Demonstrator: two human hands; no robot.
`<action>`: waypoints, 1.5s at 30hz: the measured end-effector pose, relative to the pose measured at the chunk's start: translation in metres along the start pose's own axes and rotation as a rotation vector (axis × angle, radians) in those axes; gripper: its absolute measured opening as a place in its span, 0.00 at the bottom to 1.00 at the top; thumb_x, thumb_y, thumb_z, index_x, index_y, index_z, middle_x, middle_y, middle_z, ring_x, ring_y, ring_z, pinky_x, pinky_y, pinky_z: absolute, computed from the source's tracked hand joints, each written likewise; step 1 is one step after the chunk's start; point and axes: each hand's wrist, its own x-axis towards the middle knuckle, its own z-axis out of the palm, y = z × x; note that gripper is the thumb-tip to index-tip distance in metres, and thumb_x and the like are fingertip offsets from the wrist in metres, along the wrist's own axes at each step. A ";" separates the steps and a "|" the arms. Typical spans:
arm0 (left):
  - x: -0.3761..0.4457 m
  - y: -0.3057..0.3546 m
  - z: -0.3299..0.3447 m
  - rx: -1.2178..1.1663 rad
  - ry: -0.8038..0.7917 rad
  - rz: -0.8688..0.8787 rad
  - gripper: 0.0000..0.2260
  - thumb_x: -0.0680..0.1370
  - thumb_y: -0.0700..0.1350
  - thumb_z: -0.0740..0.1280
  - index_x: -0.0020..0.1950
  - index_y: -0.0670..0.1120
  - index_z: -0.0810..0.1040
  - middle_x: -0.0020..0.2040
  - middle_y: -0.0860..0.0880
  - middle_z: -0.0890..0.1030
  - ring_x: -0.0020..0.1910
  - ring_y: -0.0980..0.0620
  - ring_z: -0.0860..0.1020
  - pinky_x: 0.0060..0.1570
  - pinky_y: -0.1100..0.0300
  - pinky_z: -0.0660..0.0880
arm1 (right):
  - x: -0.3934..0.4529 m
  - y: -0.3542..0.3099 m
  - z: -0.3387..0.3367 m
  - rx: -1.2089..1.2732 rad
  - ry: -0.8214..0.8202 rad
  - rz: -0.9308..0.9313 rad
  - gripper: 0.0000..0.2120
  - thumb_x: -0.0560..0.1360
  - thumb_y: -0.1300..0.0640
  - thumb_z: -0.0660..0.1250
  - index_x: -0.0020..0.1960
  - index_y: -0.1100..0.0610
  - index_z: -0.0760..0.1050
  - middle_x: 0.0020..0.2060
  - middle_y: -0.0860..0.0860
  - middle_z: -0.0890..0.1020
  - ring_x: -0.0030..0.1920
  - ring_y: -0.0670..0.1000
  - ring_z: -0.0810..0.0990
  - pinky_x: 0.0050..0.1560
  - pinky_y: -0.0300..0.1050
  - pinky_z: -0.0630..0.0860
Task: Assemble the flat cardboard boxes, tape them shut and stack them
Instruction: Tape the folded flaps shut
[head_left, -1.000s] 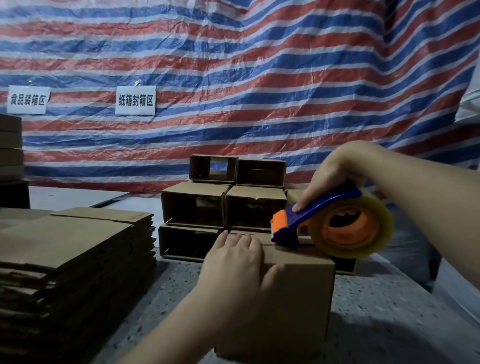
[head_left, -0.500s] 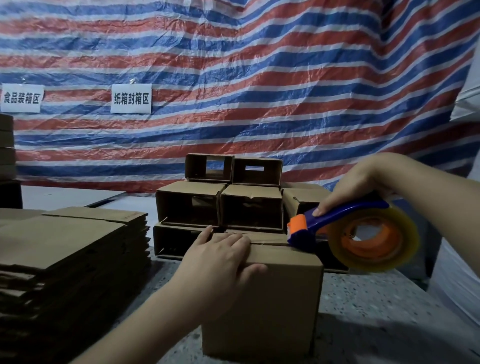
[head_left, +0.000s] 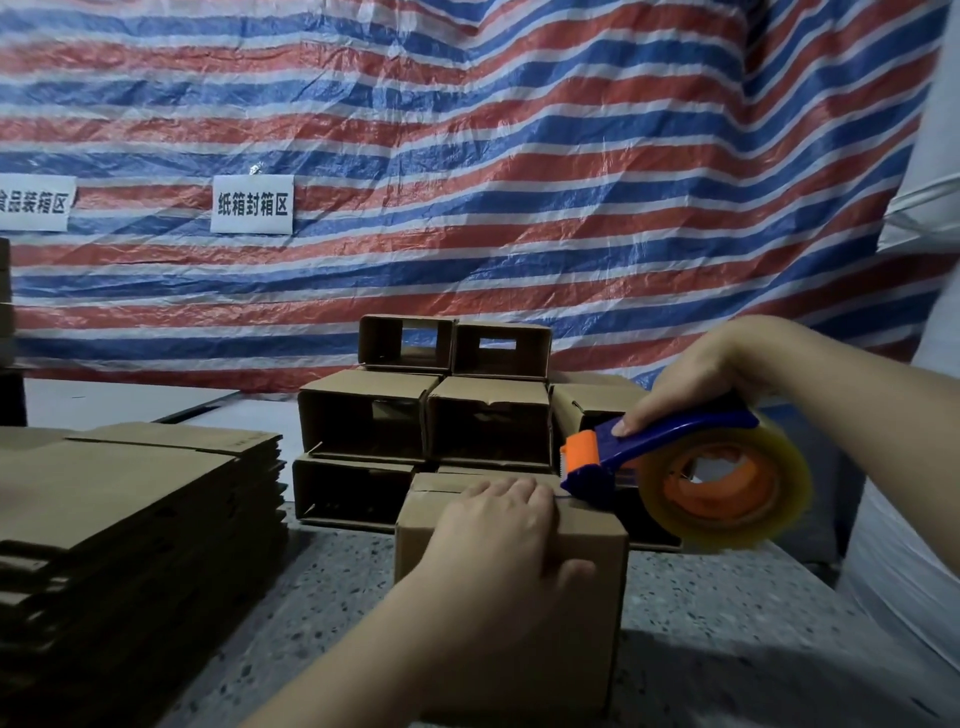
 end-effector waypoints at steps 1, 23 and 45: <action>0.000 -0.001 0.000 -0.013 0.020 0.008 0.30 0.76 0.70 0.57 0.70 0.51 0.67 0.69 0.51 0.73 0.68 0.50 0.70 0.69 0.52 0.66 | -0.002 0.001 -0.003 -0.008 0.008 -0.007 0.42 0.58 0.30 0.76 0.61 0.59 0.79 0.48 0.57 0.87 0.44 0.53 0.86 0.43 0.45 0.82; 0.020 0.036 -0.002 -0.040 -0.079 -0.026 0.35 0.76 0.71 0.56 0.76 0.51 0.61 0.75 0.50 0.67 0.74 0.49 0.64 0.73 0.50 0.59 | 0.009 0.045 0.014 0.077 -0.042 -0.002 0.46 0.58 0.28 0.77 0.64 0.57 0.77 0.59 0.59 0.84 0.52 0.55 0.84 0.59 0.49 0.79; 0.016 0.032 0.001 -0.023 0.044 0.058 0.27 0.79 0.68 0.54 0.73 0.56 0.62 0.70 0.53 0.71 0.67 0.51 0.70 0.68 0.52 0.67 | -0.003 0.012 0.067 -0.673 0.285 0.041 0.25 0.69 0.29 0.70 0.49 0.50 0.77 0.42 0.49 0.82 0.40 0.49 0.81 0.39 0.43 0.77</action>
